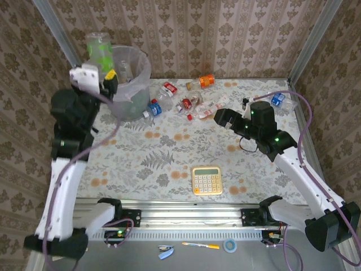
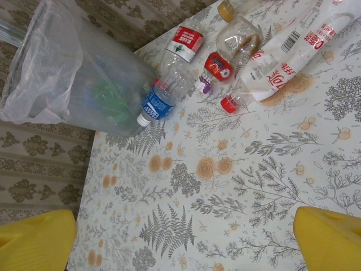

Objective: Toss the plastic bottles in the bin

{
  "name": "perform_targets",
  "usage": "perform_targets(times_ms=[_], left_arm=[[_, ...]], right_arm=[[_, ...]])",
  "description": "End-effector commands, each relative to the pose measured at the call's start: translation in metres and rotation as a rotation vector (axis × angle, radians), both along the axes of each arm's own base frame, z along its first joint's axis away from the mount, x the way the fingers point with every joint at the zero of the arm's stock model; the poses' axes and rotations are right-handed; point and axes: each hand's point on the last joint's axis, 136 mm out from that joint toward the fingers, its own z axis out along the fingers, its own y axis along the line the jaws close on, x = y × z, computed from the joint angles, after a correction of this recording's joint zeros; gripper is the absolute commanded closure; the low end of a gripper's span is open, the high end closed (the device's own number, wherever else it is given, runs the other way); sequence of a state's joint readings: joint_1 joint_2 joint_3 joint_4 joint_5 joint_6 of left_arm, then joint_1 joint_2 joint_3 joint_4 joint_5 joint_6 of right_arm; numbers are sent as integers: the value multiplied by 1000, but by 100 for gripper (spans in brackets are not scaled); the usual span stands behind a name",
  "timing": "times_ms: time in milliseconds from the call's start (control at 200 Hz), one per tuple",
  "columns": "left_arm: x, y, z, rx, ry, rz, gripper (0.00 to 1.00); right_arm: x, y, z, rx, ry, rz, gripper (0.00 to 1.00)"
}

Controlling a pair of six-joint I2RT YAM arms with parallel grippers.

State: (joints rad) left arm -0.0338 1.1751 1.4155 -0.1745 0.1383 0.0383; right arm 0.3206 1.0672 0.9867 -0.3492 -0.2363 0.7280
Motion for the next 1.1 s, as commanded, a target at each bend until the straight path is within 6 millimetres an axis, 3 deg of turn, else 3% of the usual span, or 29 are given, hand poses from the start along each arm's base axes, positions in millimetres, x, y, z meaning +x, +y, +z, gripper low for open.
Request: perform_targets(times_ms=[0, 30, 160, 285, 455, 695, 840, 1095], left_arm=[[25, 4, -15, -158, 135, -85, 6], [28, 4, -11, -171, 144, -90, 0], [13, 5, 17, -187, 64, -84, 0], [-18, 5, 47, -182, 15, -85, 0], [-66, -6, 69, -197, -32, -142, 0], [-127, -24, 67, -242, -33, -237, 0], [-156, -31, 56, -248, -16, -266, 0], [-184, -34, 22, -242, 56, -266, 0]], right_arm=[[-4, 0, 6, -9, -6, 24, 0], [-5, 0, 5, -10, -4, 25, 0], [-6, 0, -8, -9, 20, 23, 0], [-2, 4, -29, 0, 70, 28, 0], [11, 5, -66, -30, 180, 7, 0], [45, 7, -122, -74, 354, -47, 0], [70, 14, -138, -67, 388, -64, 0], [107, 13, -161, -96, 421, -133, 1]])
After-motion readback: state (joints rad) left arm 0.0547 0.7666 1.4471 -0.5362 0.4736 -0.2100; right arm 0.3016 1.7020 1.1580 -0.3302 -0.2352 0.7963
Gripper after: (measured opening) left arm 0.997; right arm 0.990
